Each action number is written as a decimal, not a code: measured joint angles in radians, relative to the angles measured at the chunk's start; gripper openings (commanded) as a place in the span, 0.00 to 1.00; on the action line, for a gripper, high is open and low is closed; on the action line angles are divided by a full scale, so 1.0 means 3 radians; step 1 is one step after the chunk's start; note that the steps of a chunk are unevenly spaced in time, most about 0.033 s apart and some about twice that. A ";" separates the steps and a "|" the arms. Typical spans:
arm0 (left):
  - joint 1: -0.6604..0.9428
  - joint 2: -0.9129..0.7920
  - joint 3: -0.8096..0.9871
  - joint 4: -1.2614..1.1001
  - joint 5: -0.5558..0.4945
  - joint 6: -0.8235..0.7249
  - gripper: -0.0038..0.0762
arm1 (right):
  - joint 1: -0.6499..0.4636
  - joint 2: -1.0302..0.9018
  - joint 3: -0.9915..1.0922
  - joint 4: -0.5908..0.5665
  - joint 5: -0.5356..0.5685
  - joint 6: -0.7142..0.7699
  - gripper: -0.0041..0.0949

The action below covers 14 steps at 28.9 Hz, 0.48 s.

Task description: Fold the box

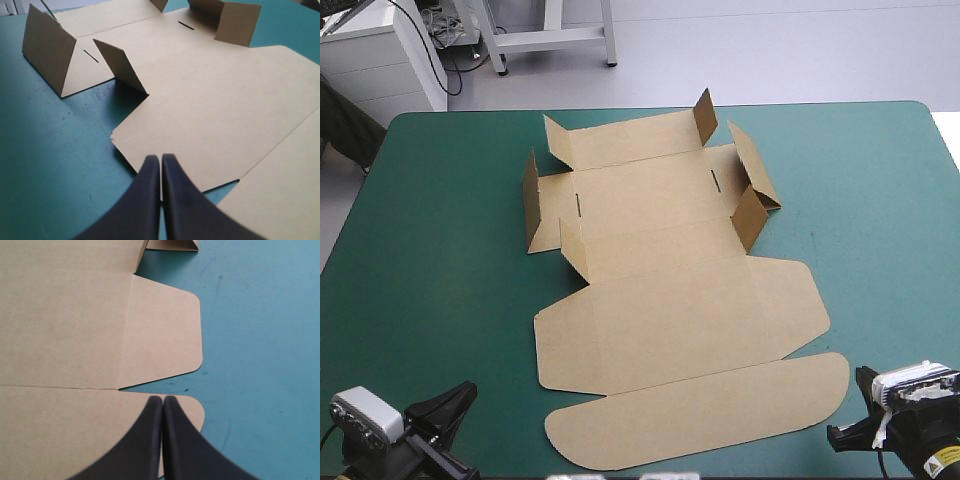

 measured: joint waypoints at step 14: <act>0.0000 0.0000 0.0000 0.0000 0.0000 0.0000 0.04 | 0.0000 0.0000 0.0000 0.0000 0.0000 0.0000 0.05</act>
